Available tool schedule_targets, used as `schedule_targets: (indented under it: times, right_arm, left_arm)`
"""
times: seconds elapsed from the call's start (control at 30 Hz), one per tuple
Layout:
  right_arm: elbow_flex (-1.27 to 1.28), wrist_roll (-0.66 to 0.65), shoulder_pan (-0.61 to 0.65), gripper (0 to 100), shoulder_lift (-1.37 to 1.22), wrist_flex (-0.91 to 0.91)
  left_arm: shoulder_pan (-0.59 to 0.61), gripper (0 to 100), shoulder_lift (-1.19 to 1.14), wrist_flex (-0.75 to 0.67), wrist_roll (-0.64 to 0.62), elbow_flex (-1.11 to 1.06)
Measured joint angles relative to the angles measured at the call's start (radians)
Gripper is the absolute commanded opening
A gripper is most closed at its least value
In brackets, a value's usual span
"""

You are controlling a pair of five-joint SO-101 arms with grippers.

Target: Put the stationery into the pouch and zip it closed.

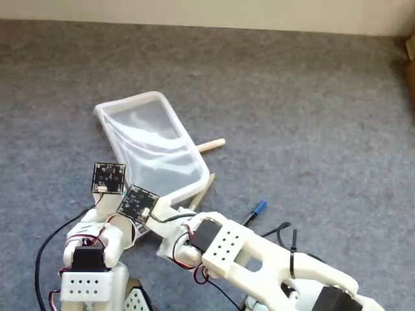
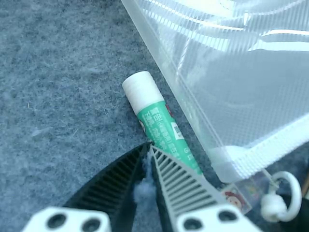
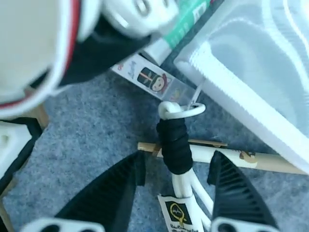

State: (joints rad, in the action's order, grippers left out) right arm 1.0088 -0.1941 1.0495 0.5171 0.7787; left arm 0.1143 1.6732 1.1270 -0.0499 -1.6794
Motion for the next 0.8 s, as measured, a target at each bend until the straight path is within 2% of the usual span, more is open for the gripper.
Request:
schedule_targets:
  times: [0.8]
  right_arm:
    - [0.015,0.0,0.002,20.2,-0.003,-0.052]
  left_arm:
    - [0.0,0,0.0,0.0,0.0,0.0]
